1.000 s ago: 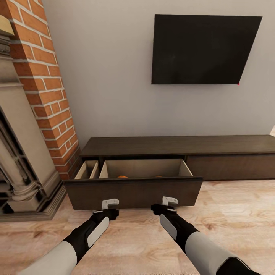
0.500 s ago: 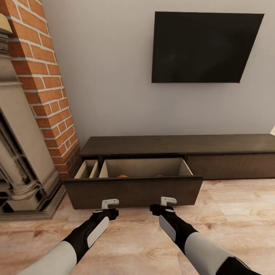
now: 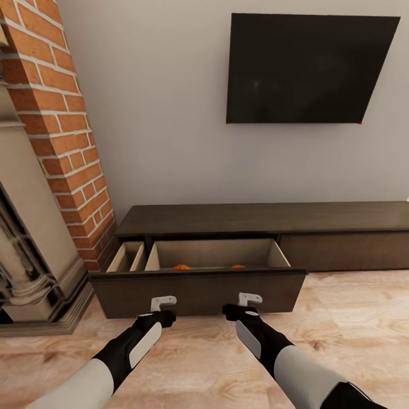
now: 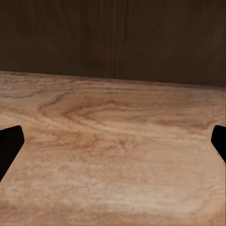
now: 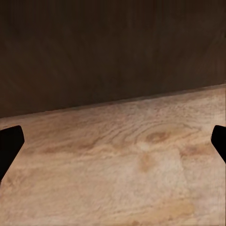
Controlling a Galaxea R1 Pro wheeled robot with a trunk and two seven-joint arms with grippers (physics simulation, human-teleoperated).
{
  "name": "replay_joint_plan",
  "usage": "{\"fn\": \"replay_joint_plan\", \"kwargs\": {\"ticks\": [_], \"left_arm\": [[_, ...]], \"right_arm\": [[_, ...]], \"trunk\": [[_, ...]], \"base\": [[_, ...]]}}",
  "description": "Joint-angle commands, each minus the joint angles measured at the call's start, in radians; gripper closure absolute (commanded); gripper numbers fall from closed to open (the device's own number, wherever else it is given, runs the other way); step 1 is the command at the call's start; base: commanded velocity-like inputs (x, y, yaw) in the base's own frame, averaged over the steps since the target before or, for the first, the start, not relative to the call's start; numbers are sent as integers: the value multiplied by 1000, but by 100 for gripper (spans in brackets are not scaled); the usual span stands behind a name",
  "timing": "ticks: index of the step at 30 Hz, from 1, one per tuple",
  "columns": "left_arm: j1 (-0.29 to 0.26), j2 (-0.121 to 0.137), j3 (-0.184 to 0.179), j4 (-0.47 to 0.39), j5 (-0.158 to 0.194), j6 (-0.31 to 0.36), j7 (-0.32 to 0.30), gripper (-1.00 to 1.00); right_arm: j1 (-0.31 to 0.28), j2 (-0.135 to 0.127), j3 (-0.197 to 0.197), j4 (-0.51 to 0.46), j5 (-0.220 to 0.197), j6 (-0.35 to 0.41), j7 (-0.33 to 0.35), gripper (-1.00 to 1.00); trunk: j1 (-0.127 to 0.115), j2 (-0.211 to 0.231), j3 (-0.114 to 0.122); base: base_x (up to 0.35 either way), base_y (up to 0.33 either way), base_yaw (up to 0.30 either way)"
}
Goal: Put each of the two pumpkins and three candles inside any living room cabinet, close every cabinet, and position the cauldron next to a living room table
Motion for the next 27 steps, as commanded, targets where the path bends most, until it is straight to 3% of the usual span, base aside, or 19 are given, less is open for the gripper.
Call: {"fn": "replay_joint_plan", "kwargs": {"ticks": [1, 8, 19, 27], "left_arm": [[-1, 1, -5, -2, 7, 2, 8, -100], [-1, 0, -6, -2, 7, 2, 8, -100], [-1, 0, -7, -3, 7, 1, 8, -100], [-1, 0, -6, -3, 7, -14, 8, -100]], "right_arm": [[-1, -1, 8, -2, -5, 5, -8, -100], [-1, 0, 8, -2, -6, 5, -8, -100], [-1, 1, 9, -1, -7, 5, -8, -100], [-1, 1, 10, 1, -7, 5, -8, -100]], "trunk": [[0, 0, -1], [0, 0, -1], [0, 0, -1], [4, -2, -32]], "base": [[246, 0, 0], [247, 0, 0], [19, 0, 0], [0, 0, 0]]}}
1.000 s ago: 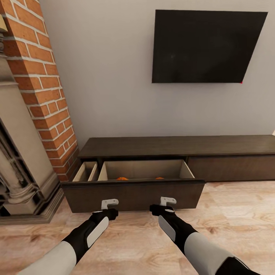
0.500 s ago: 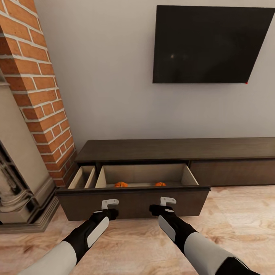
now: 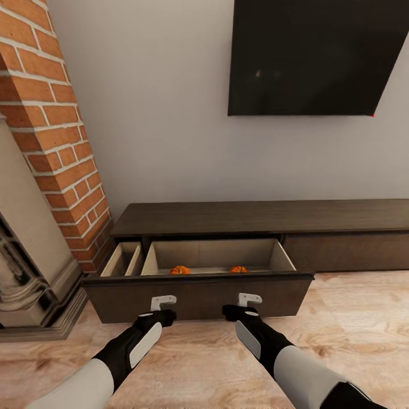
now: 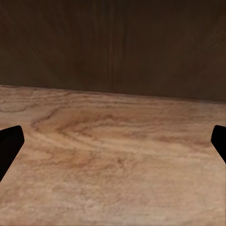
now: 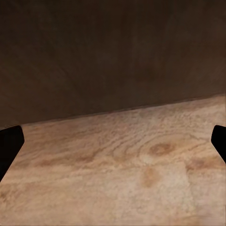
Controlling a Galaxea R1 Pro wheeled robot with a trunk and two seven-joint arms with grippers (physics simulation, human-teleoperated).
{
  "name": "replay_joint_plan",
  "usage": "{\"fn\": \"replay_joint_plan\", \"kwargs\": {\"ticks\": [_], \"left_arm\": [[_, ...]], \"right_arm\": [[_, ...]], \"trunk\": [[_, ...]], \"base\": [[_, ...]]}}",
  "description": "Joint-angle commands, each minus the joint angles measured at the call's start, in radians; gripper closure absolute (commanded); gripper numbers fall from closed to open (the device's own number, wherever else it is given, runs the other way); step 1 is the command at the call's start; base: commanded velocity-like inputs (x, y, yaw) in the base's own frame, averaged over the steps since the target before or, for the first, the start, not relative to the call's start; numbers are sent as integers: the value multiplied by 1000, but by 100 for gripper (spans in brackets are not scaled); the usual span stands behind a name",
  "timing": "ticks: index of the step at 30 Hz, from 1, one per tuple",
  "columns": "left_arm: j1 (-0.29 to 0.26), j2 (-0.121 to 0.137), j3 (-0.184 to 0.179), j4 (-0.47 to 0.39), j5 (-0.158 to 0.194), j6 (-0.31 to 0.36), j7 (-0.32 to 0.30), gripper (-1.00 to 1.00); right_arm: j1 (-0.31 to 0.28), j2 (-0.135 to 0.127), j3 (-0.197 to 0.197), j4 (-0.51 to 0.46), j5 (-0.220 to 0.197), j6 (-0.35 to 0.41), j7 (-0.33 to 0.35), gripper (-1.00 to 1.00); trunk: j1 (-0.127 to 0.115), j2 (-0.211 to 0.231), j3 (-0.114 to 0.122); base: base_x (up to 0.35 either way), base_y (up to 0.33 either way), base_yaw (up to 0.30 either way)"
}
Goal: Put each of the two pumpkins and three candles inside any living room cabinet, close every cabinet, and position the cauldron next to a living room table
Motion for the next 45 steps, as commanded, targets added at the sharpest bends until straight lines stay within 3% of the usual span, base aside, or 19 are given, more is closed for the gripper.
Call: {"fn": "replay_joint_plan", "kwargs": {"ticks": [1, 4, 45], "left_arm": [[-1, 1, -5, -1, 6, -2, 8, -100], [-1, 2, -5, -1, 6, -7, 8, -100], [-1, 1, -17, 0, 6, -8, 7, -100]], "right_arm": [[-1, -1, 9, -2, -5, 5, -8, -100], [-1, -1, 9, -2, -5, 5, -8, -100], [-1, -1, 9, -2, -6, 6, -8, -100]], "trunk": [[0, -1, -5], [2, -1, -17], [2, -1, -17]], "base": [[0, 0, 0], [0, 0, 0], [93, 4, 0]]}}
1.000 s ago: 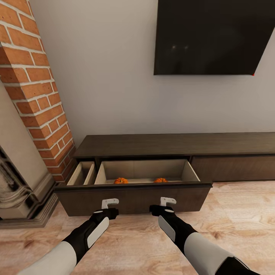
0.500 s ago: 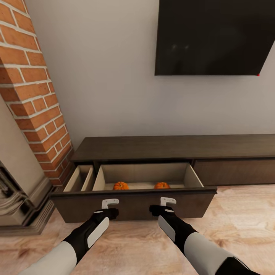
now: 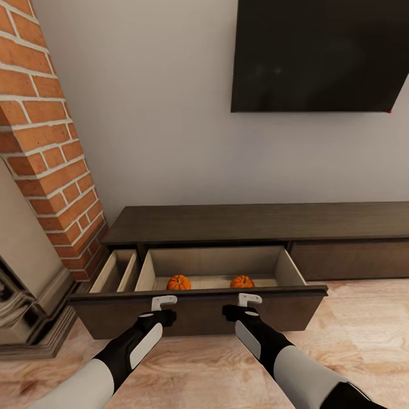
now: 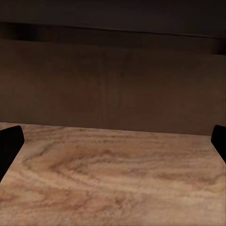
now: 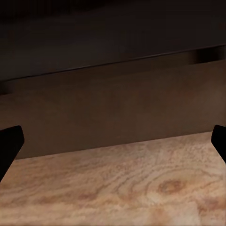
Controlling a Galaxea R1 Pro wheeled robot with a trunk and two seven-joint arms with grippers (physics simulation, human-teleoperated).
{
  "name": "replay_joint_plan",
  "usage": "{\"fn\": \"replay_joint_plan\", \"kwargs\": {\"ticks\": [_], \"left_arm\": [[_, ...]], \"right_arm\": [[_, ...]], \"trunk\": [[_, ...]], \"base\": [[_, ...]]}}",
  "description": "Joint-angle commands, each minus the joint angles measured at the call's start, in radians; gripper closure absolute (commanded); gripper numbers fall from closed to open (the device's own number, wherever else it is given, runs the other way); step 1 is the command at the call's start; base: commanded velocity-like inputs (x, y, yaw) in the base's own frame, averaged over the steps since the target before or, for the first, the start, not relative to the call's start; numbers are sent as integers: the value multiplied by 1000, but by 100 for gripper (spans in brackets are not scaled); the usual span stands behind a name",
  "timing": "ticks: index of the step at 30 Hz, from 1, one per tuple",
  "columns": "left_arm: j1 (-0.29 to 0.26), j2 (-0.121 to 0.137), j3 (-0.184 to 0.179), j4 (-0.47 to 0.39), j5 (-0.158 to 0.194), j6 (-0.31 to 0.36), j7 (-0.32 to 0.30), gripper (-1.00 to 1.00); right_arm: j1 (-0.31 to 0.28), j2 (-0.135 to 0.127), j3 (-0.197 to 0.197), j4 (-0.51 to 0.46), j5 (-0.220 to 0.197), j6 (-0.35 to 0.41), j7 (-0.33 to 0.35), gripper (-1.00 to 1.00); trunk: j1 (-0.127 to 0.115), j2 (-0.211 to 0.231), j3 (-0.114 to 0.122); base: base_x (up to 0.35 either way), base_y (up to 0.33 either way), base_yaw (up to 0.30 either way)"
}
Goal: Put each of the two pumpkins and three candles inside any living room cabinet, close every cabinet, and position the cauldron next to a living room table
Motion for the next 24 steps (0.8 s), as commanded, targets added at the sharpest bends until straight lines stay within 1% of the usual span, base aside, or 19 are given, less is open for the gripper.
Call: {"fn": "replay_joint_plan", "kwargs": {"ticks": [1, 12, 24], "left_arm": [[-1, 1, -5, -2, 6, 3, 8, -100], [-1, 1, -4, -2, 6, 3, 9, -100], [-1, 1, -5, -2, 6, 3, 8, -100]], "right_arm": [[-1, -1, 8, -2, -5, 5, -8, -100], [-1, -1, 8, -2, -5, 5, -7, -100], [-1, -1, 8, -2, -6, 5, -8, -100]], "trunk": [[0, 0, -1], [0, 0, -1], [0, 0, -1]], "base": [[3, 0, 0], [28, 0, 0], [259, 0, 0]]}}
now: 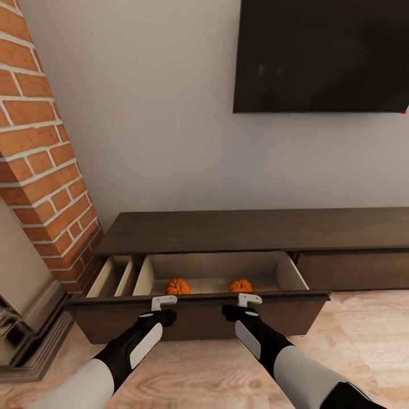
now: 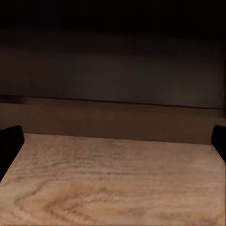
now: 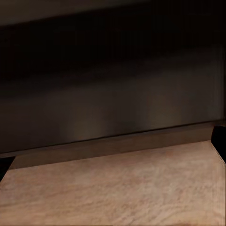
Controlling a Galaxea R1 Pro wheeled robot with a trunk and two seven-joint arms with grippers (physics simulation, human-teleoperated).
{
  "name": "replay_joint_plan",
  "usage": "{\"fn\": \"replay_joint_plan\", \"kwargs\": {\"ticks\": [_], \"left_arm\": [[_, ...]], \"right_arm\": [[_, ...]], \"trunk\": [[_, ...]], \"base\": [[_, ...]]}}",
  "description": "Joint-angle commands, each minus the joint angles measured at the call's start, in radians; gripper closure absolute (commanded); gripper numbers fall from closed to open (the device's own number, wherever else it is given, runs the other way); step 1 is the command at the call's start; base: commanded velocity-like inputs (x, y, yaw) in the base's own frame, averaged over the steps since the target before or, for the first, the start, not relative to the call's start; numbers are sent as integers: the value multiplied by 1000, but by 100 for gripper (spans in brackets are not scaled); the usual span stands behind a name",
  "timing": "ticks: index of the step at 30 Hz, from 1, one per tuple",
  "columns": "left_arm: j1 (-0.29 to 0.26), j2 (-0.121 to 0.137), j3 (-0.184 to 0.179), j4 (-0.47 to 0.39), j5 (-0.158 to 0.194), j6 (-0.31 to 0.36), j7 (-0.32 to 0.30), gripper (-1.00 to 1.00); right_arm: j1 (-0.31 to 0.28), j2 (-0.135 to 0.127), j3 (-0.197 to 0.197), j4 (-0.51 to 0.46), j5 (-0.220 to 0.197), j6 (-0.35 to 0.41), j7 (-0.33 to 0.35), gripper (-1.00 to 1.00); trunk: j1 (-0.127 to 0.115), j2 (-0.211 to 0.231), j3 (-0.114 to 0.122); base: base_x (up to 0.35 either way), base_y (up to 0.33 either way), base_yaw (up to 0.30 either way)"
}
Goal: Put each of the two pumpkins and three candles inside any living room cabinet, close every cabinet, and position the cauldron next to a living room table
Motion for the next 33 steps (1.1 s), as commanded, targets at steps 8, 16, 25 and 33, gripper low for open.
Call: {"fn": "replay_joint_plan", "kwargs": {"ticks": [8, 16, 25, 33], "left_arm": [[-1, 1, -5, -2, 6, 3, 8, -100], [-1, 1, -5, -2, 6, 3, 8, -100], [-1, 0, -6, -2, 6, 3, 8, -100], [-1, -1, -6, -2, 6, 3, 8, -100]], "right_arm": [[-1, -1, 7, -2, 3, 5, -10, -100], [-1, -1, 7, -2, 3, 5, -9, -100], [-1, -1, 7, -2, 2, 5, -9, -100], [-1, -1, 7, -1, 2, 5, -9, -100]], "trunk": [[0, 0, -1], [0, 0, -1], [0, 0, -1], [0, 0, -1]], "base": [[282, 0, 0], [282, 0, 0], [282, 0, 0], [274, 0, 0]]}}
